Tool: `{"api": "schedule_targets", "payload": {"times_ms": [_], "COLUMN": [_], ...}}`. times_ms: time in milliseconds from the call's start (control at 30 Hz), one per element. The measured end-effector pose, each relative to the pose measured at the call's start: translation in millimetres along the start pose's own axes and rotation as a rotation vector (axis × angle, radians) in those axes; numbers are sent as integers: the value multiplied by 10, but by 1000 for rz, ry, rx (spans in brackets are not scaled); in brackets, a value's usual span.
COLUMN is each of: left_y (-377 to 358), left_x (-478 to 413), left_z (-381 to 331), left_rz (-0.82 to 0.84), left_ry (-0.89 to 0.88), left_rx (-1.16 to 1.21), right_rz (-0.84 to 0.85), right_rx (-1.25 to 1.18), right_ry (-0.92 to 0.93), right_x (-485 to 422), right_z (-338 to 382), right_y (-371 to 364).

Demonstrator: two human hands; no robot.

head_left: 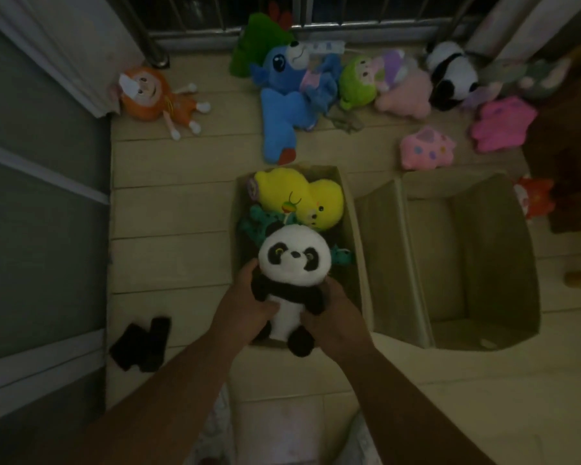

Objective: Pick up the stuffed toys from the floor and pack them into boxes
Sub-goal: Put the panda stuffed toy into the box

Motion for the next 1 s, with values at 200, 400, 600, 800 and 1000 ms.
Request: {"api": "schedule_targets", "payload": {"times_ms": [200,400,600,800,1000], "left_y": [94,221,479,732,764], "left_x": [28,85,50,-154,-402], "left_z": [-194,-777,-1303,-1928,-2455], "left_rz": [-113,-123,-126,-101,-125], "left_ry": [11,-127,-221,-345,-403], "left_rx": [9,53,-13,-81,-118], "right_rz": [-73,-165,-244,-368,-407], "right_rx": [15,-12,-53,-71,-152], "right_ry": [-32,43,131,211,263], "right_x": [53,189,425,501,319], "right_z": [42,376,850,1356,1630], "right_y": [344,676,1065,1529,1989]}}
Point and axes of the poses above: each hand's wrist, its own x-axis away from the middle knuckle, its own y-axis out of the back of the hand, z = x × y, the point moved 8 cm from there along -x, towards the middle knuckle, and after that the axes turned 5 degrees about -y, right-handed, at the moved point
